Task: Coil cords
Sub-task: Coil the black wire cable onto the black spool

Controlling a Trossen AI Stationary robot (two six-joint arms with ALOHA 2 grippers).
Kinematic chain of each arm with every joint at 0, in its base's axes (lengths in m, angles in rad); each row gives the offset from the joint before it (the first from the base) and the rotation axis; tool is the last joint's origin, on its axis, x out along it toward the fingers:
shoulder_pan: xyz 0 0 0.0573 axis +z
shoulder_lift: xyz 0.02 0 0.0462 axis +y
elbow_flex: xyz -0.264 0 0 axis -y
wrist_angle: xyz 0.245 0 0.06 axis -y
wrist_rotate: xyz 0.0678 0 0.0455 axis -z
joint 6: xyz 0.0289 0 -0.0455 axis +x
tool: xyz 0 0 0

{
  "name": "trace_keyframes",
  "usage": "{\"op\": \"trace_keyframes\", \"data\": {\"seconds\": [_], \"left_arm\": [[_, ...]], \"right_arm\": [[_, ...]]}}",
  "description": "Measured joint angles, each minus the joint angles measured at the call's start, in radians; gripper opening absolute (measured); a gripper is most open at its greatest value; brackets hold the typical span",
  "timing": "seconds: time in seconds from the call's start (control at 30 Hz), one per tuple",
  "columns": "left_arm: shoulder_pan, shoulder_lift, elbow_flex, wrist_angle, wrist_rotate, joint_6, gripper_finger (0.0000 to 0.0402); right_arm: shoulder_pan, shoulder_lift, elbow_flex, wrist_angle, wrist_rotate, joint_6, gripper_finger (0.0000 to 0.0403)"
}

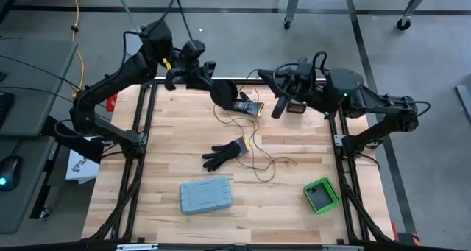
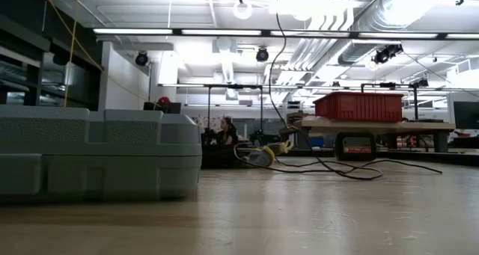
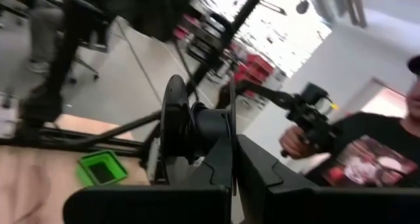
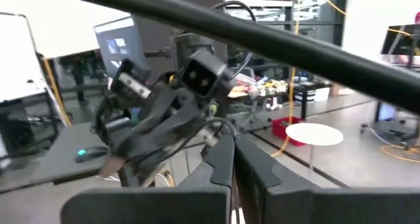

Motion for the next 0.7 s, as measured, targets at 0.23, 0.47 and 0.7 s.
{"op": "trace_keyframes", "data": {"seconds": [0.23, 0.47, 0.7], "left_arm": [[-0.116, 0.041, 0.0, 0.057, -0.05, 0.029, 0.0], [-0.182, 0.11, 0.0, 0.3, -0.063, -0.059, 0.0], [-0.188, 0.132, 0.0, 0.444, -0.129, -0.033, 0.0]], "right_arm": [[-0.054, 0.056, 0.001, 0.12, -0.152, 0.008, 0.0], [-0.069, 0.116, 0.001, 0.161, -0.282, 0.084, 0.0], [-0.04, 0.118, 0.001, 0.171, -0.325, 0.108, 0.0]]}}
